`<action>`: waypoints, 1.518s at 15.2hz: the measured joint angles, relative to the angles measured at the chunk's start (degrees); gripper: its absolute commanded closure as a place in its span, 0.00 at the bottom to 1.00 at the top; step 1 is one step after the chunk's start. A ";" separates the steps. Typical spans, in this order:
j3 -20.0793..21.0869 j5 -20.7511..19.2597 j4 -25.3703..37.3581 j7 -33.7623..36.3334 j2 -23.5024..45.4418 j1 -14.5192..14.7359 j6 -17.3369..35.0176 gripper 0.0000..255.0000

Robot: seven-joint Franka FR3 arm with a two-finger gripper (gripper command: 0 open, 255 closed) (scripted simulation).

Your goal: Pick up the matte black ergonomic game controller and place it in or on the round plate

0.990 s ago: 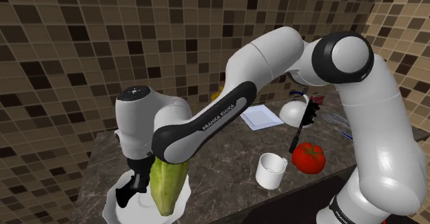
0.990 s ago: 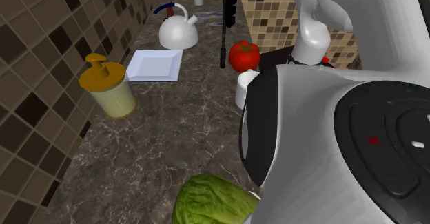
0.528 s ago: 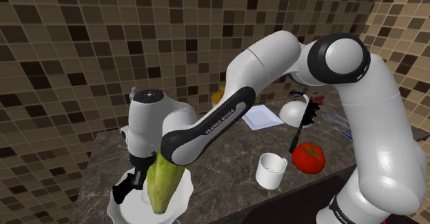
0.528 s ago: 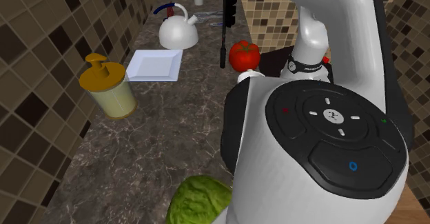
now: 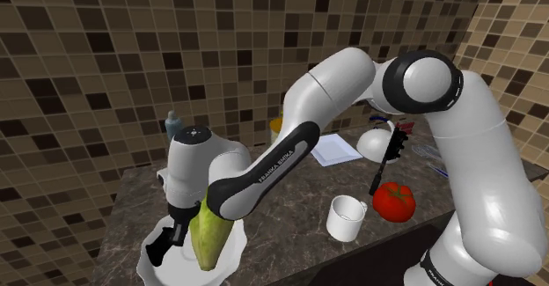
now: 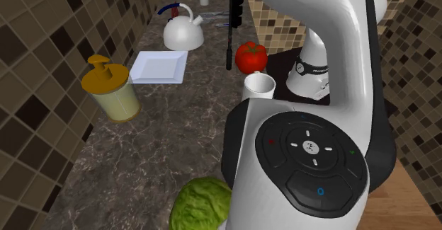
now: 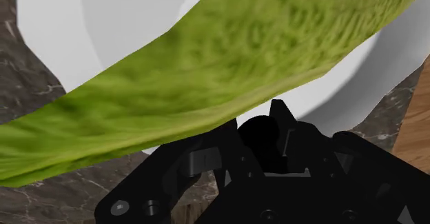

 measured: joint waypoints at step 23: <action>-1.40 8.06 -1.78 -4.67 -6.68 0.83 -10.91 0.00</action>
